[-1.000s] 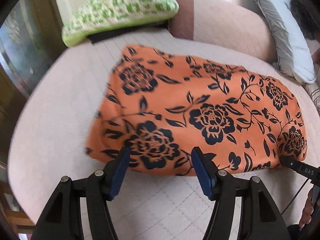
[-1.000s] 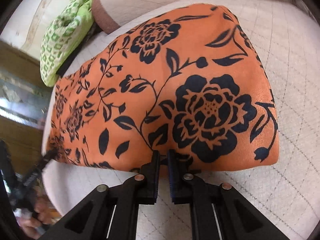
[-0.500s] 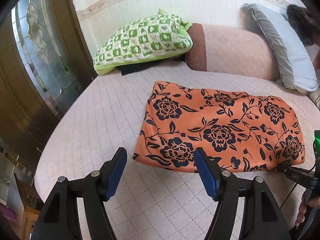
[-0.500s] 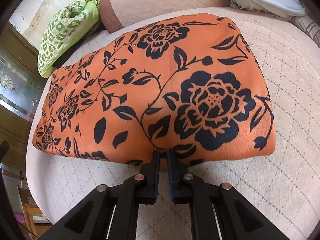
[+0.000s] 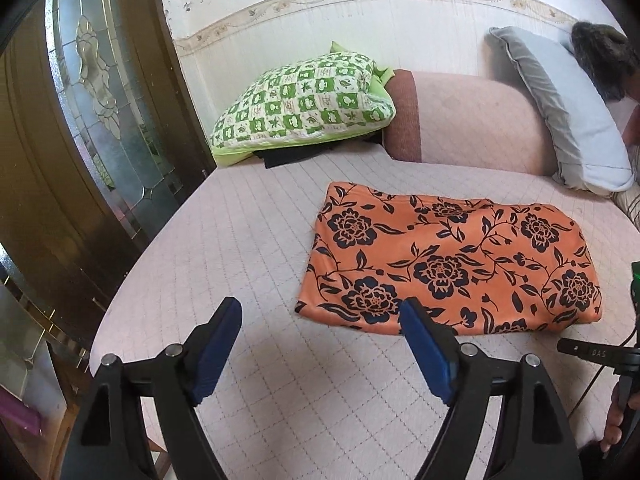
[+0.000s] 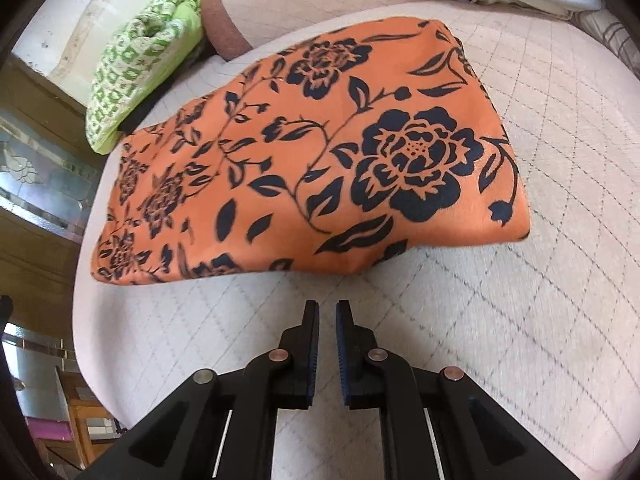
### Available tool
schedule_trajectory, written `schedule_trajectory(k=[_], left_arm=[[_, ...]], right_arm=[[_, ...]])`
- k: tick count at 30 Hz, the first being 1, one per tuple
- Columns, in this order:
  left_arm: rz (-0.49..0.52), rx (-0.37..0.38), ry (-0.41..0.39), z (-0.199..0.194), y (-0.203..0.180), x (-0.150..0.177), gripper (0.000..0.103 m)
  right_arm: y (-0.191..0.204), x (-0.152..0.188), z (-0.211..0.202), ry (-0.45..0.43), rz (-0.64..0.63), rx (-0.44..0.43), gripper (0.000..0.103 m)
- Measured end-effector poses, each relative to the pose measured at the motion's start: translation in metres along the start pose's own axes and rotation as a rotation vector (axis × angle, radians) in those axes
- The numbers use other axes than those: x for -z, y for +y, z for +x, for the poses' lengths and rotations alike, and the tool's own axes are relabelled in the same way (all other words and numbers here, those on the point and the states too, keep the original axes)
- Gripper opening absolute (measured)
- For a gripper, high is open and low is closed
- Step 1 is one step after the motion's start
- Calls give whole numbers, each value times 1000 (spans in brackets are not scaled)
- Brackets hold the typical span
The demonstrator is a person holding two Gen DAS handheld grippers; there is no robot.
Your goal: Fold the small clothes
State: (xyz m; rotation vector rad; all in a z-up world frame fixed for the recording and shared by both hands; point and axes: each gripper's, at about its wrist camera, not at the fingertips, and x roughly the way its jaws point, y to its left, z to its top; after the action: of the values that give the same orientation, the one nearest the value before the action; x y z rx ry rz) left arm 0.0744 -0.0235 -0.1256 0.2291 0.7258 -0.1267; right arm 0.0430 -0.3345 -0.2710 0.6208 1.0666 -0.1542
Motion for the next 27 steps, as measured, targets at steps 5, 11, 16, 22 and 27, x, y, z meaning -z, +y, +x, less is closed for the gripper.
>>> schedule_trajectory(k=[5, 11, 16, 22, 27], left_arm=[[-78, 86, 133, 39, 18, 9, 85], [-178, 132, 260, 88, 28, 23, 85], [-150, 143, 269, 114, 11, 10, 85], [-170, 155, 302, 157, -3, -8, 85], [-104, 89, 343, 198, -21, -9, 85]], right_arm=[[-14, -1, -22, -69, 40, -108, 12], [-51, -7, -34, -138, 170, -122, 68], [-51, -24, -37, -216, 180, -115, 68], [-40, -60, -30, -292, 139, -57, 58], [-54, -74, 9, -184, 153, 11, 46]])
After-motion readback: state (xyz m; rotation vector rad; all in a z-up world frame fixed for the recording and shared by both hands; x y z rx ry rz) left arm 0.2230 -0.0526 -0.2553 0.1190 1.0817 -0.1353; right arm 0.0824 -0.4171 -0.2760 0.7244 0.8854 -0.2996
